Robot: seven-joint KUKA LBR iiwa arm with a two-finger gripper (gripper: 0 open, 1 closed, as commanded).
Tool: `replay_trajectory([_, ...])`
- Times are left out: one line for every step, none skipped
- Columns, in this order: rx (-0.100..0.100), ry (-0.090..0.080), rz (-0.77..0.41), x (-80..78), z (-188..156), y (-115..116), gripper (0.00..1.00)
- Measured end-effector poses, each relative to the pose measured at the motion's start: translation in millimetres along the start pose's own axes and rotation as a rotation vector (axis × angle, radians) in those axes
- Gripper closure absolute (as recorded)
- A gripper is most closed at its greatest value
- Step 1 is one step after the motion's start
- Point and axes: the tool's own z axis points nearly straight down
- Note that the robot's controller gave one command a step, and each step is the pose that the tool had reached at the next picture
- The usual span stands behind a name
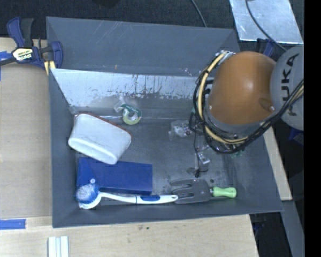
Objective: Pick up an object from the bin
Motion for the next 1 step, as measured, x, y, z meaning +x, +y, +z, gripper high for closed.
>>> replay_trajectory([0.000,0.000,0.357,8.1,103.2,-18.7,0.00])
